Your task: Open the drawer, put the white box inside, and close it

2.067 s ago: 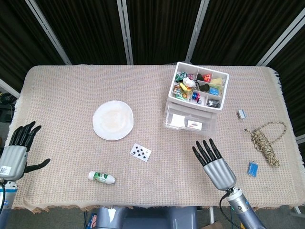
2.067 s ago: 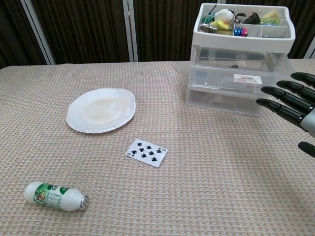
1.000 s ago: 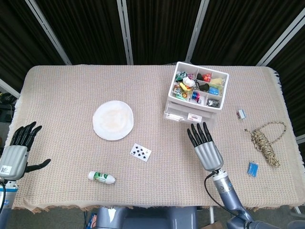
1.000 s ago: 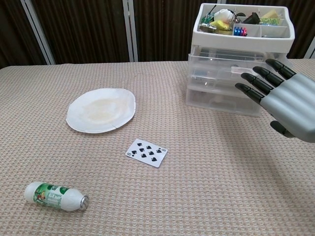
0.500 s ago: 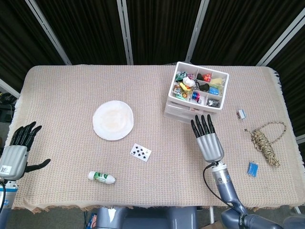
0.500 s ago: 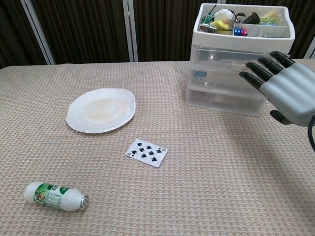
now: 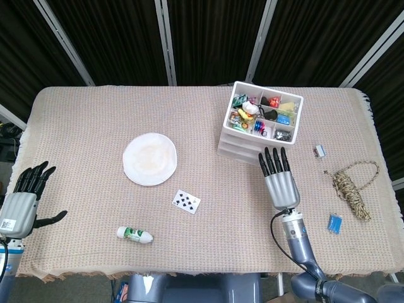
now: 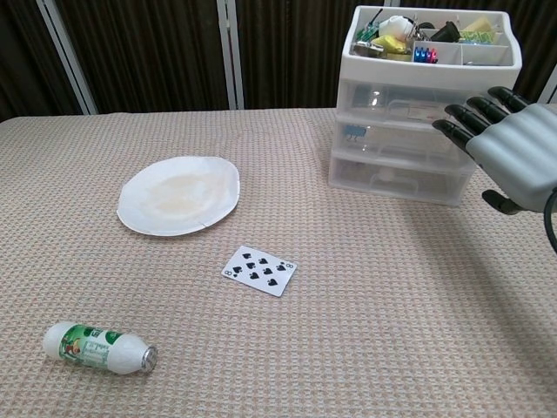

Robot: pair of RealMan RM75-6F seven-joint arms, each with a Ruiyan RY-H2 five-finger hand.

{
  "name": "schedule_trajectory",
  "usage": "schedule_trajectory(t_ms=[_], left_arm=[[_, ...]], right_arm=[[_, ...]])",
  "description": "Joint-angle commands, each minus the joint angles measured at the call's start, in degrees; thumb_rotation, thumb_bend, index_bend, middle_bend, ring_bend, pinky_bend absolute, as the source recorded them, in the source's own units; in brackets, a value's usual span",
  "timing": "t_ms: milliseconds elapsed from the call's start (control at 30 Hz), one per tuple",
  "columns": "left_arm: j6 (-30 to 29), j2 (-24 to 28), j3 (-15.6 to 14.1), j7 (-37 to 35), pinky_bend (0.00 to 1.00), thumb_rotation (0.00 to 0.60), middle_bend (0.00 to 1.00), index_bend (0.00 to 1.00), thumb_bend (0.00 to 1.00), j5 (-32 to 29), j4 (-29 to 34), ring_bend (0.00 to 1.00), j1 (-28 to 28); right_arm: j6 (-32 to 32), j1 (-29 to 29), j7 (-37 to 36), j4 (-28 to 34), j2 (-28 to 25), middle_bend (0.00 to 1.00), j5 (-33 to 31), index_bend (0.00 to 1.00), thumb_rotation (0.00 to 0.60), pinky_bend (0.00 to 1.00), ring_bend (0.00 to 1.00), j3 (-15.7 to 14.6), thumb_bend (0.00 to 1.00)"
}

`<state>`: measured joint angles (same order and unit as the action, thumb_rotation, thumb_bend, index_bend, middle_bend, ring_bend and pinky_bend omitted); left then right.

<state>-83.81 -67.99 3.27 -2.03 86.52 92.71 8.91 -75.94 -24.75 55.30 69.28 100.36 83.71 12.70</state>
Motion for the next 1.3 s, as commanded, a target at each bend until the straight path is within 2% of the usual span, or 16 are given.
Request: schedule_trajectory(t_ms=[33,167,300,433,667,867,1133,1300], left_arm=[[-0.1,0.02,0.01,-0.05,0.0,0.6,0.0,0.08,0.15,0.05,0.02,0.0,-0.03],[-0.22,0.02,-0.05,-0.15,0.0,0.6,0.0,0.08,0.15,0.23,-0.08,0.0,-0.07],[-0.31,0.06,-0.15,-0.22,0.0,0.6,0.0,0.08,0.15,0.5,-0.16,0.0,-0.08],[-0.37,0.12,-0.29,-0.22,0.0,0.6,0.0,0.08,0.15,0.78,-0.2,0.0,-0.11],[0.33,0.58,-0.9,0.4,0.0,0.6,0.0,0.09,0.15,1.23,-0.33,0.0,0.03],[0.42,1.13,-1.49,1.47,0.0,0.6,0.0,0.08,0.15,2.22,-0.63,0.0,0.09],[-0.15,1.0,-1.85,2.63,0.0,0.6,0.0,0.08,0.15,3.46,-1.85,0.0,0.1],[-0.06,0.73,-1.82,3.42,0.0,0.6,0.0,0.08,0.15,3.24,-1.93,0.0,0.11]], right_arm=[[-0.38,0.43,-0.13,1.13,-0.26,0.0,-0.28,0.05,0.6,0.0,0.0,-0.63,0.25],[-1.97,2.16,-2.71,5.2,-2.02,0.0,0.94,0.05,0.6,0.0,0.0,-3.17,0.25],[-4.0,4.08,-6.94,10.94,-5.97,0.0,3.64,0.05,0.6,0.0,0.0,-6.11,0.23],[-5.17,6.31,-12.77,19.25,-12.3,0.0,4.68,0.04,0.6,0.0,0.0,-8.36,0.18],[-6.77,9.88,-25.18,30.18,-24.0,0.0,4.69,0.03,0.6,0.0,0.0,-10.8,0.08],[-9.17,12.91,-33.19,30.96,-30.48,0.0,6.6,0.03,0.6,0.0,0.0,-13.31,0.06],[-8.28,14.28,-39.3,28.24,-31.78,0.0,3.83,0.02,0.6,0.0,0.0,-12.93,0.05],[-8.97,14.48,-39.5,27.43,-31.12,0.0,4.18,0.02,0.6,0.0,0.0,-12.09,0.05]])
